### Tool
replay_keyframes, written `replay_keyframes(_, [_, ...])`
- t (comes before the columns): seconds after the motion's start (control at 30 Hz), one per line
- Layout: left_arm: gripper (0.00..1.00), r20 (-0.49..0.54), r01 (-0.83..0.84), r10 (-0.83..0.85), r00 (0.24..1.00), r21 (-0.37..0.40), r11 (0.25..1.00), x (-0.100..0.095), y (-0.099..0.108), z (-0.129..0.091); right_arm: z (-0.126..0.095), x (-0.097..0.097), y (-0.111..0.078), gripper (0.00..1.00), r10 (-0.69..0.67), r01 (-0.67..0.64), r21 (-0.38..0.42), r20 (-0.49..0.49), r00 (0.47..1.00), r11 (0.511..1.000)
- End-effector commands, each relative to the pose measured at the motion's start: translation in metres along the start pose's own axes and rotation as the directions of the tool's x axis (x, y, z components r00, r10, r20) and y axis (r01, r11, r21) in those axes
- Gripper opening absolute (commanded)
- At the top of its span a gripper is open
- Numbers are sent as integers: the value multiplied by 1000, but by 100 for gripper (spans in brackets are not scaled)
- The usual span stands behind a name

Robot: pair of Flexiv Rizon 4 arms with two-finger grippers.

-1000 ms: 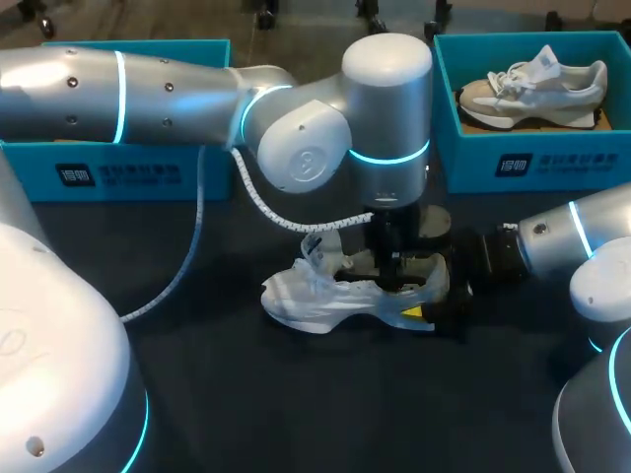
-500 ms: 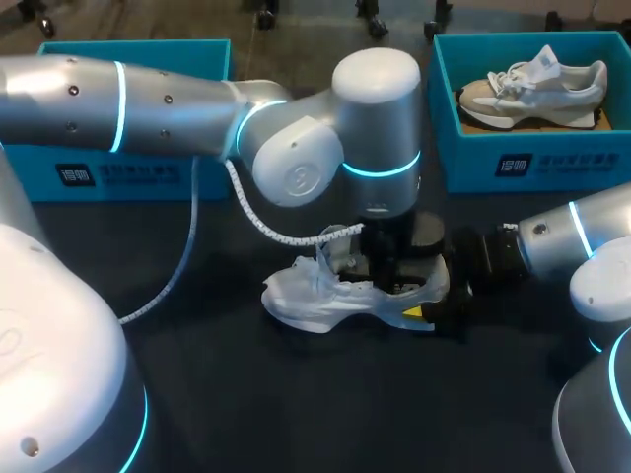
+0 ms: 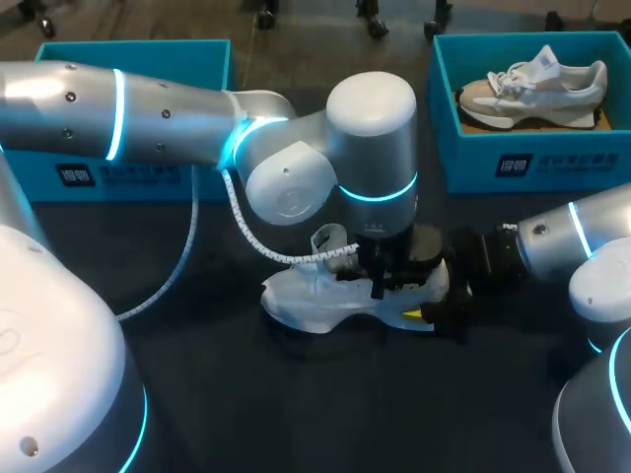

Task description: Take the shoe out of the shoebox, open the shoe tongue, remove and reinsert the insole, then place the shoe into the shoebox

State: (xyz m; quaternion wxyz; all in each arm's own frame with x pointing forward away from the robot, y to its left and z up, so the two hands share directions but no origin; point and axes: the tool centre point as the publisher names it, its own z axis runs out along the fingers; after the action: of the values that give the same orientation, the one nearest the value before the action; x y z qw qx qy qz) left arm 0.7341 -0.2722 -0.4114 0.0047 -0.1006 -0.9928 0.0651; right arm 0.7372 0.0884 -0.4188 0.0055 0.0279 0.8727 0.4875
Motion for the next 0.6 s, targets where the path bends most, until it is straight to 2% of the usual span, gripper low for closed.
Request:
replay_keyframes(0.03, [0,0,6,-6,1000,6,1000,-3,5,14,6,2,-1,0,0,0,2,2,1000,1000])
replay_keyframes(0.3, [0,16,28,-28,999,28,999,-13,13,-14,6,2,-1,0,0,0,2,2,1000,1000])
replay_keyframes(0.6, [0,-88,53,-46,995,73,996,-12,17,-39,6,2,-1,0,0,0,2,2,1000,1000])
